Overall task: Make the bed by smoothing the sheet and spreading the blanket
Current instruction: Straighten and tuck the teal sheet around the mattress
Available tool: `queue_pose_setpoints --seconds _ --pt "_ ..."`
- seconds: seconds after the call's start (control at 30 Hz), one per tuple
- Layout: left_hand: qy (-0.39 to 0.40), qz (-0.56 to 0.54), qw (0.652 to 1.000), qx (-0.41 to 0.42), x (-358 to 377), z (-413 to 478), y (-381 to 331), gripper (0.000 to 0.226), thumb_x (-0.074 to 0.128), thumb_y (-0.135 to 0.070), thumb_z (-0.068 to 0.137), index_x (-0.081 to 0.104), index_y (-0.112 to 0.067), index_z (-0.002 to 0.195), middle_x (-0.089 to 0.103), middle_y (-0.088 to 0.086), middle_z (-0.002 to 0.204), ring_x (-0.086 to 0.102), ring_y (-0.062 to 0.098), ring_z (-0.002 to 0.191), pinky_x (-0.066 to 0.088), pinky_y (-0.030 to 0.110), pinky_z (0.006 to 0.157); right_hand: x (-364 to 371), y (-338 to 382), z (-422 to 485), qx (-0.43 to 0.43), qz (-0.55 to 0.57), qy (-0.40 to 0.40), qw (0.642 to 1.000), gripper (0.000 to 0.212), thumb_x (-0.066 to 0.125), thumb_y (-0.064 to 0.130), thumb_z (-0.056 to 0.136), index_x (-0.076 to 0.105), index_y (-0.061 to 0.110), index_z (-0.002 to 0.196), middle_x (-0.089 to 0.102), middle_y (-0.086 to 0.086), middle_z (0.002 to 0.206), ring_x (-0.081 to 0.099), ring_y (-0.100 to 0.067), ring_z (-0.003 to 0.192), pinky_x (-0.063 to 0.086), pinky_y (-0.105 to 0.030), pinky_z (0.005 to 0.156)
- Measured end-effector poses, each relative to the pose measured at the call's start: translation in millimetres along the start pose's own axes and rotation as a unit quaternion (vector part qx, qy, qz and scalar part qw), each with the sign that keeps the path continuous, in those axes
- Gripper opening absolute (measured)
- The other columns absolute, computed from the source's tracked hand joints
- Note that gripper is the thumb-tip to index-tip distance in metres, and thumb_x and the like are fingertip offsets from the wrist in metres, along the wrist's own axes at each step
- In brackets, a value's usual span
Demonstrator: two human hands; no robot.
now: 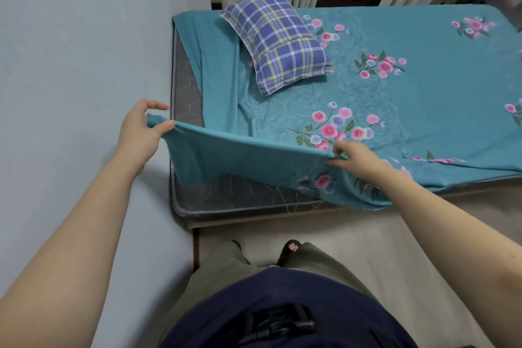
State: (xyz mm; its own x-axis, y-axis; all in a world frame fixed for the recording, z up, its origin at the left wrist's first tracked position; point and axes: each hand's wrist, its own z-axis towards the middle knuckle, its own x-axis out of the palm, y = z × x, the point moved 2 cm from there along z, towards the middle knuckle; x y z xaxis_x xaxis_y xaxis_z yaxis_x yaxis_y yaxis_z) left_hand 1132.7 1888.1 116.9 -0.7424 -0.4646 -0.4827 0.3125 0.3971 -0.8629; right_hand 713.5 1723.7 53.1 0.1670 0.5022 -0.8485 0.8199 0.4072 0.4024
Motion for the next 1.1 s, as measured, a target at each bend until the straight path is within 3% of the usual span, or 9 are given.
queue_pose_setpoints --seconds 0.1,0.2,0.3,0.43,0.57,0.7,0.83,0.97,1.1 --pt "-0.006 -0.007 1.000 -0.003 -3.0 -1.1 -0.7 0.023 0.068 -0.018 0.082 0.060 -0.037 0.093 0.063 0.021 0.099 0.054 0.029 0.083 0.045 0.039 0.073 3.3 1.9 0.3 0.021 0.069 -0.008 0.997 0.035 0.066 0.019 0.089 0.035 0.025 0.073 0.041 0.008 0.067 0.037 -0.011 0.061 0.027 -0.026 0.055" --pt "-0.005 -0.002 1.000 -0.026 -2.9 -3.2 -1.7 0.006 0.072 -0.023 0.079 0.068 -0.028 0.080 0.064 0.014 0.085 0.052 0.022 0.078 0.039 0.033 0.068 -3.2 3.3 0.5 0.023 0.068 -0.011 0.997 0.034 0.063 0.021 0.091 0.041 0.033 0.069 0.043 0.015 0.065 0.040 -0.005 0.061 0.027 -0.022 0.055" --pt "0.074 -0.080 0.989 -0.100 -2.8 -7.7 -1.0 0.003 0.072 -0.018 0.082 0.073 -0.021 0.082 0.070 0.008 0.091 0.061 0.017 0.083 0.046 0.026 0.073 -10.4 0.6 -0.3 0.031 0.079 -0.017 0.996 0.043 0.064 0.024 0.091 0.040 0.037 0.058 0.041 0.013 0.056 0.038 -0.005 0.055 0.025 -0.023 0.053" --pt "0.197 0.033 0.972 -0.127 -5.8 -17.8 7.2 0.035 0.083 -0.007 0.067 0.073 -0.016 0.099 0.072 0.006 0.091 0.063 0.016 0.084 0.046 0.022 0.078 -12.8 -10.1 -4.3 0.047 0.131 -0.012 0.990 0.042 0.063 0.028 0.091 0.054 0.032 0.051 0.037 0.009 0.052 0.033 -0.010 0.051 0.025 -0.027 0.053" --pt "0.180 0.220 0.953 -0.108 -6.2 -21.1 16.9 0.006 0.081 -0.014 0.073 0.076 -0.012 0.076 0.060 0.012 0.068 0.047 0.022 0.067 0.034 0.027 0.059 -9.5 -24.5 -15.1 0.072 0.163 0.109 0.978 0.031 0.072 0.040 0.082 0.060 0.015 0.068 0.053 0.006 0.061 0.047 -0.012 0.059 0.036 -0.025 0.058" --pt "0.204 0.298 0.927 -0.107 -4.2 -21.7 30.9 0.024 0.080 -0.013 0.074 0.064 -0.009 0.056 0.058 0.017 0.066 0.048 0.025 0.061 0.033 0.028 0.057 6.1 -36.5 -18.2 0.097 -0.025 0.271 0.957 0.023 0.081 0.046 0.059 0.064 0.031 0.063 0.061 0.014 0.056 0.054 0.000 0.052 0.042 -0.020 0.054" --pt "0.076 0.224 0.968 -0.083 -5.1 -5.6 38.9 0.005 0.075 -0.009 0.078 0.074 -0.004 0.079 0.067 0.013 0.093 0.065 0.029 0.085 0.050 0.034 0.080 11.3 -43.9 3.7 0.130 -0.080 0.177 0.972 0.044 0.077 0.037 0.074 0.044 0.016 0.054 0.046 0.000 0.060 0.040 -0.017 0.056 0.030 -0.030 0.054" --pt "0.037 0.049 0.990 -0.126 -0.4 29.0 28.6 0.008 0.060 -0.003 0.090 0.068 -0.005 0.090 0.066 0.011 0.076 0.066 0.009 0.045 0.052 0.016 0.047 -11.1 -27.6 34.3 0.149 -0.046 0.063 0.986 0.045 0.070 0.030 0.085 0.045 0.023 0.048 0.047 0.003 0.054 0.045 -0.017 0.053 0.033 -0.026 0.053" --pt "-0.018 -0.052 0.997 -0.050 -12.0 73.3 -10.0 0.024 0.056 0.005 0.090 0.062 -0.012 0.074 0.060 0.011 0.073 0.067 0.003 0.051 0.055 0.013 0.057 -46.4 -5.6 69.1 0.160 0.007 -0.051 0.986 0.025 0.059 0.019 0.093 0.065 0.013 0.069 0.061 -0.016 0.075 0.060 -0.031 0.077 0.042 -0.033 0.068"
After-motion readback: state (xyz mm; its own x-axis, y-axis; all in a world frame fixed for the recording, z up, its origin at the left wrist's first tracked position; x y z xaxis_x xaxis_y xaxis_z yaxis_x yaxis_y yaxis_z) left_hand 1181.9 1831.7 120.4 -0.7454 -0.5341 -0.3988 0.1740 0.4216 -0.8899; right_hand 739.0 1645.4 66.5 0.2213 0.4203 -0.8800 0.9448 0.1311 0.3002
